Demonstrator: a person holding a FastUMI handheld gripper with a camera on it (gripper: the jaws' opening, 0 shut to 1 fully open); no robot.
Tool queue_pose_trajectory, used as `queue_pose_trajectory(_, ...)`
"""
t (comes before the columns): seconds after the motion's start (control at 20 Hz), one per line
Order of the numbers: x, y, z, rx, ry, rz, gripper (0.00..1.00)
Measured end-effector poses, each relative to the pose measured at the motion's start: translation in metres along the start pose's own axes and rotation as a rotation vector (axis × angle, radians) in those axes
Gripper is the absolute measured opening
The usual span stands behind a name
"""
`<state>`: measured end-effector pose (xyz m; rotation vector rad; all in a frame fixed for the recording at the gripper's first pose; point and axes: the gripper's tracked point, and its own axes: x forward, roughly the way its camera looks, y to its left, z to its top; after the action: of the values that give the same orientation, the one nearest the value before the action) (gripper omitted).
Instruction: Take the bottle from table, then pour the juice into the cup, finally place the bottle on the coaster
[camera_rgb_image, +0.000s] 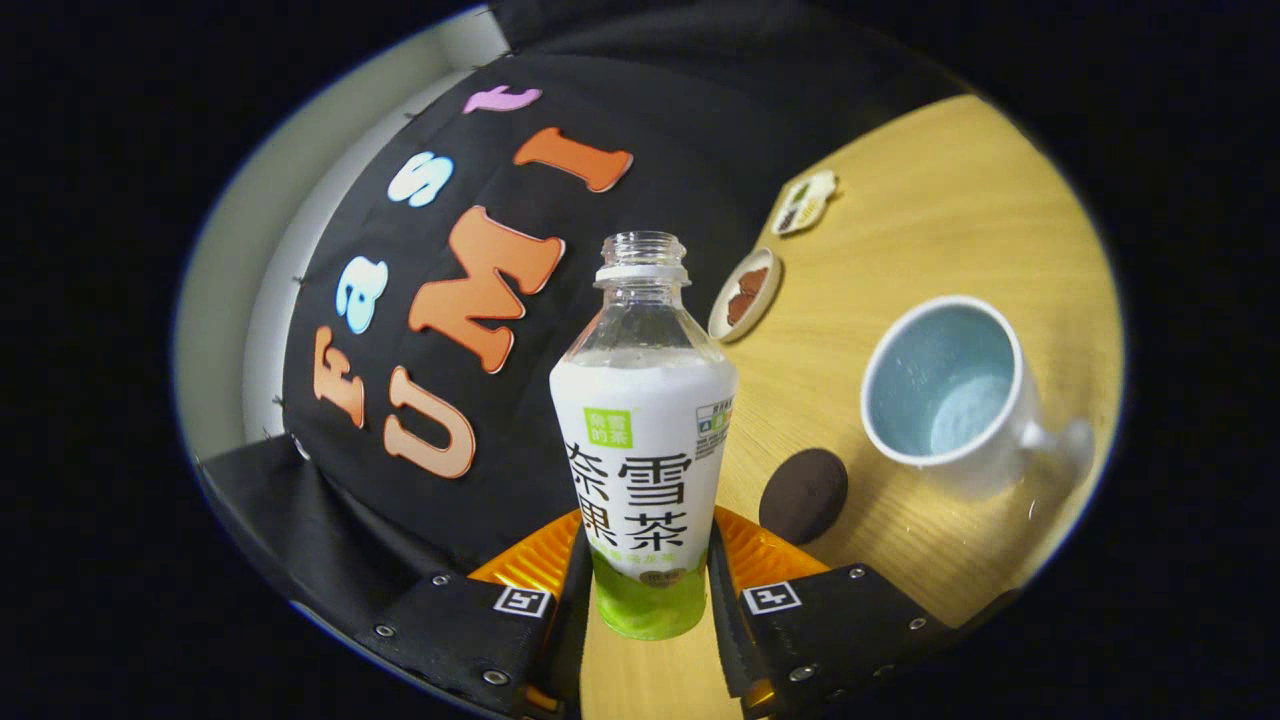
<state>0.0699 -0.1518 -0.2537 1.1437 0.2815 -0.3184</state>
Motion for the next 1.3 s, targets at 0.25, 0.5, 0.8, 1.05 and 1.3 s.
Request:
queue_pose_trajectory(0.25,0.007,0.002,0.019,-0.375,-0.036,-0.025,0.55)
queue_pose_trajectory(0.5,0.014,0.001,0.028,-0.673,-0.105,-0.067,0.55)
queue_pose_trajectory(0.8,0.048,-0.013,0.018,-0.897,-0.107,-0.108,0.55)
queue_pose_trajectory(1.05,0.076,-0.034,0.002,-1.009,-0.052,-0.151,0.55)
queue_pose_trajectory(1.3,0.086,-0.052,-0.007,-1.016,-0.008,-0.171,0.56)
